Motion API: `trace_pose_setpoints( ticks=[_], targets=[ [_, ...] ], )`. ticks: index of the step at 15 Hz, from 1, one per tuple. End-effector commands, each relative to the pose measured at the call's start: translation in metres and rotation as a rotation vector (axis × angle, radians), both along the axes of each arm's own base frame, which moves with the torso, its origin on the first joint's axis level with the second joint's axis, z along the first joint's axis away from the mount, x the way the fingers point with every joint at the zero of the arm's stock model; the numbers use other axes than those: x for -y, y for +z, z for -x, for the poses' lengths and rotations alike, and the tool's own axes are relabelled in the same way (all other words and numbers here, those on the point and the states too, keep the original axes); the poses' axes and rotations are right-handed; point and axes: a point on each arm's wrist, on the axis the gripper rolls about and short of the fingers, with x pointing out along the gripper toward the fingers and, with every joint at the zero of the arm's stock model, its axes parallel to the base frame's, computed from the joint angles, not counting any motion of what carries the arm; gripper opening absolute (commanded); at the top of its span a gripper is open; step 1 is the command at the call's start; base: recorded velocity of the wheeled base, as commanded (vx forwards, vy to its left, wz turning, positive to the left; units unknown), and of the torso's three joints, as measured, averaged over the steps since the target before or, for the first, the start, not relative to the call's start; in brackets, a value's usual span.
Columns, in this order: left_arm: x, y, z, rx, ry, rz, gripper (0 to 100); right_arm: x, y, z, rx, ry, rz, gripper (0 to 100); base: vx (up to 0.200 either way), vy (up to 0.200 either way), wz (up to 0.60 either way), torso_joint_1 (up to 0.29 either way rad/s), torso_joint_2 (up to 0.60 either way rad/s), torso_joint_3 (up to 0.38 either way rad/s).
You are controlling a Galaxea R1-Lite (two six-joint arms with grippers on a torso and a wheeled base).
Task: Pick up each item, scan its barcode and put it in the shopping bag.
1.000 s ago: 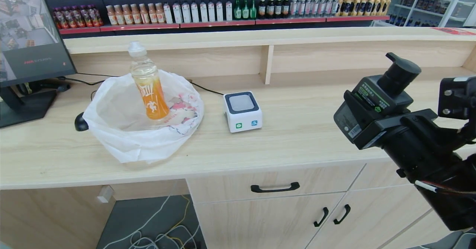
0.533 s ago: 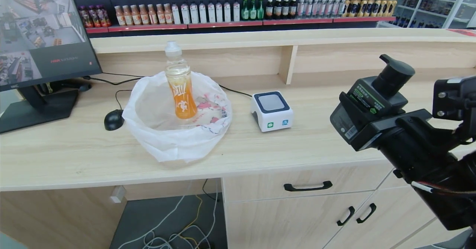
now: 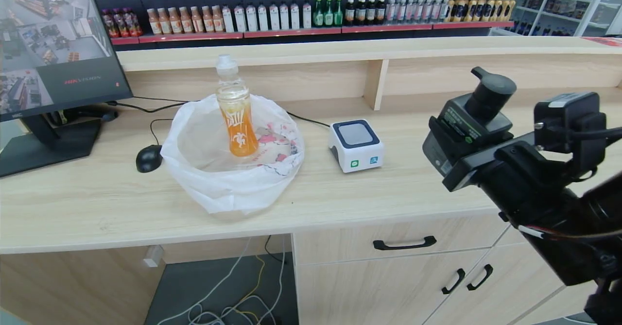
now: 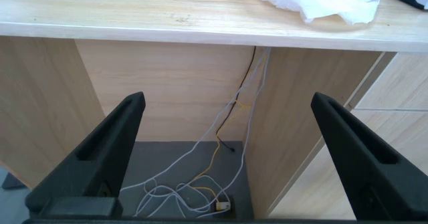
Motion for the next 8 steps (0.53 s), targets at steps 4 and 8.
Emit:
trace_pose_setpoints(
  ticks=[4, 8],
  targets=[
    [0.000, 0.000, 0.000, 0.000, 0.000, 0.000, 100, -0.037, -0.004, -0.054, 0.072, -0.010, 0.097, 0, 0.000, 0.000, 0.00, 0.000, 0.00, 0.000],
    [0.000, 0.000, 0.000, 0.000, 0.000, 0.000, 100, -0.066, -0.015, -0.089, 0.158, 0.011, 0.216, 0, 0.000, 0.000, 0.00, 0.000, 0.00, 0.000]
  ],
)
